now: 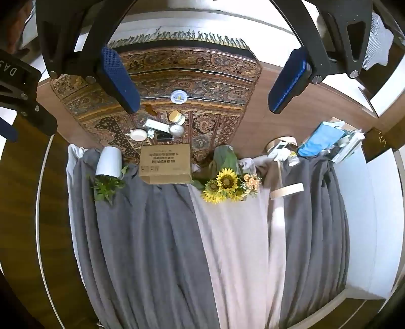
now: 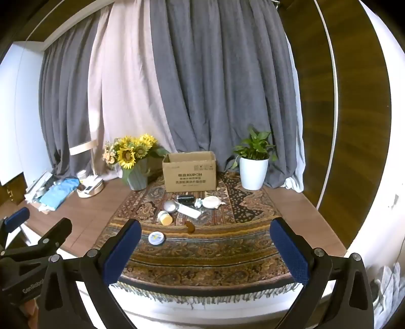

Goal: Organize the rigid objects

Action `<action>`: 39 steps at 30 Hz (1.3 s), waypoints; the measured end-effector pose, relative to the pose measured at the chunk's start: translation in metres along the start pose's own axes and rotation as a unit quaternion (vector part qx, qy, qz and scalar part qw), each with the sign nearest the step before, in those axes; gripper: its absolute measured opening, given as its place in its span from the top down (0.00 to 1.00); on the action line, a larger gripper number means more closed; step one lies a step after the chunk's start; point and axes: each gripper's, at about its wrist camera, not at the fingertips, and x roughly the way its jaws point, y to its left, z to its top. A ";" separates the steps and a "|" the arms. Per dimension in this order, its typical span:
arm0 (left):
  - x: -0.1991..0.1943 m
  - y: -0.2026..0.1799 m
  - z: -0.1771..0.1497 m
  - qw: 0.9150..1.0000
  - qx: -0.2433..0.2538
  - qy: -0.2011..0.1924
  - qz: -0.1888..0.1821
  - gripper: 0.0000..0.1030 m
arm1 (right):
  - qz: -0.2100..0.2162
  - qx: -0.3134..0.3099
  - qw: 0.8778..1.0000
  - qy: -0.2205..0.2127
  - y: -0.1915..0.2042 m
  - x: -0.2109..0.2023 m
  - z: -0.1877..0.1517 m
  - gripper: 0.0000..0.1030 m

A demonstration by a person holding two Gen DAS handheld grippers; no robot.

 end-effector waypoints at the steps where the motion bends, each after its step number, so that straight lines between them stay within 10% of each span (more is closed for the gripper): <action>1: -0.001 0.000 0.000 1.000 0.000 -0.001 0.001 0.00 | 0.001 0.001 1.000 -0.002 0.000 0.000 0.000 0.00; 39: -0.008 -0.012 0.016 1.000 0.009 0.004 -0.004 0.00 | -0.001 -0.001 1.000 -0.007 -0.004 -0.007 0.004 0.00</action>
